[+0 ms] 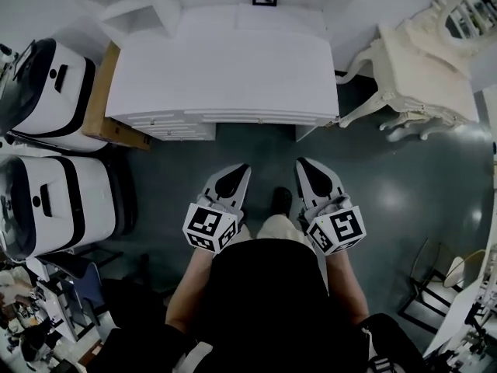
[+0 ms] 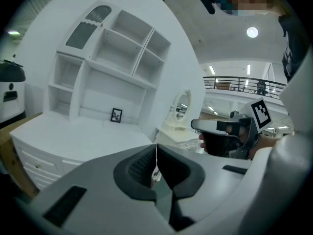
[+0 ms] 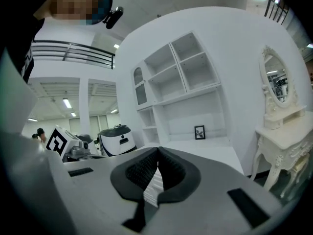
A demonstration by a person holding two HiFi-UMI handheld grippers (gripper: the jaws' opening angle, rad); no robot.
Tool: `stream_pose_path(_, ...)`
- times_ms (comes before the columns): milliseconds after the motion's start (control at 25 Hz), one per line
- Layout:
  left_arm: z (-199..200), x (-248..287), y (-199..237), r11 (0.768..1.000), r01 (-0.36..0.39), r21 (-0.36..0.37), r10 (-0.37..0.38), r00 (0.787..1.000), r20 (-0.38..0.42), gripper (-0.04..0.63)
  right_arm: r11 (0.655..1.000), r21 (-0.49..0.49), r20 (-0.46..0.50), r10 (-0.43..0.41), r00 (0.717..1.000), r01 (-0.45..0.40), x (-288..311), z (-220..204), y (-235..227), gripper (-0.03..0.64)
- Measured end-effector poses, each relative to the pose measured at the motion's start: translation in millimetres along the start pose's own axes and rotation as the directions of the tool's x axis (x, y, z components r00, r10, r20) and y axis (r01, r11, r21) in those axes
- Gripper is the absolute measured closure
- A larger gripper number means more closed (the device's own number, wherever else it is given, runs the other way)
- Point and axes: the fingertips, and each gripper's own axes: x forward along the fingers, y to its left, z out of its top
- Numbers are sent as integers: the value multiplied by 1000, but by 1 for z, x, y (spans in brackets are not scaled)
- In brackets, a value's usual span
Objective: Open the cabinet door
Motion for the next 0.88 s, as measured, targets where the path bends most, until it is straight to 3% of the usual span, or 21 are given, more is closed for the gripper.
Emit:
stream_pose_path(280,-6,59,-23,995,-82,-48,82,997,9,572,994,2,-36,110,993,-110,5,-2,-54,598)
stream_pose_path(640,-24,116,-28,974,-196,-110,199,980,18,572,971,33,-130,240,962,-237,10,-27,-100,598)
stream_pose_path(880,-47,132,-19,960,-255,-120,258,966,7,571,963,52,-167,270,948,-265,17,-47,-120,598)
